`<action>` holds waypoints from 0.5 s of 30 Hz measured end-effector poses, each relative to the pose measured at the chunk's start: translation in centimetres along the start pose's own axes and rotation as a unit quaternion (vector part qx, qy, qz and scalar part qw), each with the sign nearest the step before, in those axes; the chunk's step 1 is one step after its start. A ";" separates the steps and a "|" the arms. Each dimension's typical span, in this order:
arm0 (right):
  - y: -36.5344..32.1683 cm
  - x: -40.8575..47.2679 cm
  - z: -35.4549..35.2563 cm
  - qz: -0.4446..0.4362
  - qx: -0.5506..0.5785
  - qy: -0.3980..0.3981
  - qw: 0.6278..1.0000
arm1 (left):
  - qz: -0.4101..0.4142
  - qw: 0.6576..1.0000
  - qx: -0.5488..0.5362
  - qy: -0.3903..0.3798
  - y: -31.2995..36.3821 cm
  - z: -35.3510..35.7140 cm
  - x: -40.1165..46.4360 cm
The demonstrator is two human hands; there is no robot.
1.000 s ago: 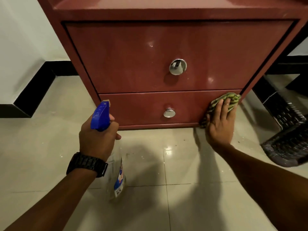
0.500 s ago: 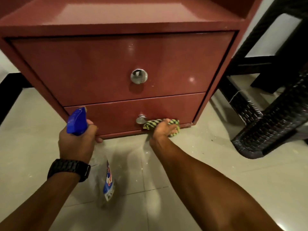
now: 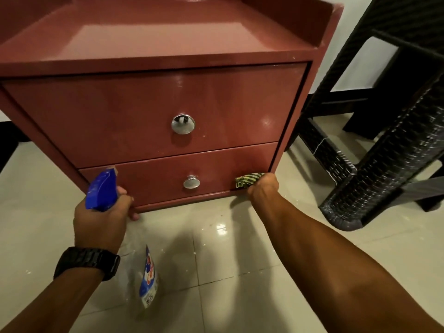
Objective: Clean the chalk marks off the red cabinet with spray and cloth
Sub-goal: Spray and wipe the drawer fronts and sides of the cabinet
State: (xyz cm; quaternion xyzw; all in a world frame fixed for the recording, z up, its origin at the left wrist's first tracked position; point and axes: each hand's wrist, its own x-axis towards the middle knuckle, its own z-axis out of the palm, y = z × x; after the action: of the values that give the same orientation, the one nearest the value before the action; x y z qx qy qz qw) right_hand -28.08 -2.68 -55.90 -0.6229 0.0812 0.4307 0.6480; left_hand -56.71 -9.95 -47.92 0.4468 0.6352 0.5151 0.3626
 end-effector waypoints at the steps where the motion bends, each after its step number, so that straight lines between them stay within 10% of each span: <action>1: -0.4 -0.1 0.1 0.003 0.007 0.016 1.000 | 0.003 1.000 0.002 0.000 0.0 -0.2 -0.1; 8: -6.0 -5.1 2.3 -0.155 0.035 0.038 0.987 | 0.039 0.999 0.032 -0.007 -0.6 -0.8 -0.5; 15: -11.3 -12.6 4.1 -0.461 -0.092 -0.008 0.883 | 0.049 0.998 -0.028 -0.020 1.1 0.1 -1.4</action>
State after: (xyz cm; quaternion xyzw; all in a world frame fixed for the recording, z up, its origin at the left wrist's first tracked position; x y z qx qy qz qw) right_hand -30.16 -3.21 -38.58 -0.6434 -0.2602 0.0941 0.7138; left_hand -55.98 -11.15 -46.89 0.4776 0.5907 0.5403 0.3621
